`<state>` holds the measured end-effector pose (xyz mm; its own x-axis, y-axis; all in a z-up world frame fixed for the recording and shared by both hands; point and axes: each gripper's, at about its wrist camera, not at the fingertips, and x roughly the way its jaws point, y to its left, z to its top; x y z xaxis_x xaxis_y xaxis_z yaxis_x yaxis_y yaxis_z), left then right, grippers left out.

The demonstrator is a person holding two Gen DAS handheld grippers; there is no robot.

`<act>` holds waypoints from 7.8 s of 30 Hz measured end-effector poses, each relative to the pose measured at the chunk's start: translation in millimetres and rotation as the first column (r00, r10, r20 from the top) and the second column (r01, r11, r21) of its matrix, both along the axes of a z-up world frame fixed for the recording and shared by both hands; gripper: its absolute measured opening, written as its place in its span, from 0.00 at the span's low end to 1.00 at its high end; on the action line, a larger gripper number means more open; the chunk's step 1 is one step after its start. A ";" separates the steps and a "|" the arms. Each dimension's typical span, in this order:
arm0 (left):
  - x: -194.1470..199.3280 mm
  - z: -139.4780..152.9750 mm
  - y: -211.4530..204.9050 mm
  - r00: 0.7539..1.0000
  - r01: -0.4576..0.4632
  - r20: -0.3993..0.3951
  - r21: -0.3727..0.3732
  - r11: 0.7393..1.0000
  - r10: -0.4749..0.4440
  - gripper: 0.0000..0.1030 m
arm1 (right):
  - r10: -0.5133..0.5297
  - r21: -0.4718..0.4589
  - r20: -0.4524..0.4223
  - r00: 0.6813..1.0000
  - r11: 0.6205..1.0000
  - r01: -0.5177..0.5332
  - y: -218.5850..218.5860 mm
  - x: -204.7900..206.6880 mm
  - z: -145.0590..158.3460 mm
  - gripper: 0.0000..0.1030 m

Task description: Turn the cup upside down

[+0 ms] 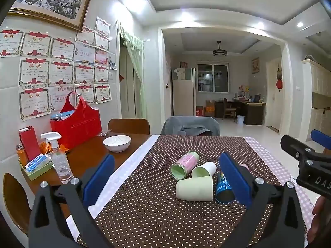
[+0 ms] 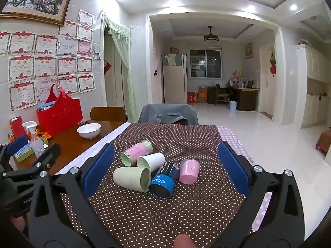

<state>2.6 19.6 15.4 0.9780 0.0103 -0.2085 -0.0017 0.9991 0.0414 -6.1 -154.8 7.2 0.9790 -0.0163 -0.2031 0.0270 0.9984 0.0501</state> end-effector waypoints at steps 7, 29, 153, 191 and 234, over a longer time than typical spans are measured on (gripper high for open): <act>-0.4 3.9 3.1 1.000 -0.002 0.013 -0.004 1.000 0.002 0.96 | 0.000 0.001 0.000 1.000 1.000 0.000 0.4 3.5 -3.6 0.95; 1.5 9.1 2.8 1.000 -0.001 0.021 0.000 1.000 0.001 0.96 | -0.003 0.009 0.008 1.000 1.000 0.003 -0.4 2.0 9.7 0.95; 116.1 -131.2 -93.7 0.568 0.576 -0.645 -0.133 0.807 -0.512 0.62 | 0.015 0.210 -0.362 0.932 0.975 0.066 -116.9 68.9 -97.9 0.95; 70.7 -94.3 -28.4 0.867 0.249 -0.441 -0.021 0.968 -0.233 0.74 | 0.161 0.314 -0.424 0.891 0.949 -0.022 -73.1 72.6 -95.2 0.95; 30.4 -90.6 42.3 0.949 0.072 -0.300 -0.075 0.995 -0.092 0.74 | 0.350 0.506 -0.722 0.597 0.855 0.111 -26.4 132.5 -151.6 0.95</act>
<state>33.1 62.0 -75.2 0.8655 -0.0898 -0.4927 0.0833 0.9959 -0.0352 126.4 -181.2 -144.3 0.4211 0.4063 -0.8109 0.1671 0.8440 0.5096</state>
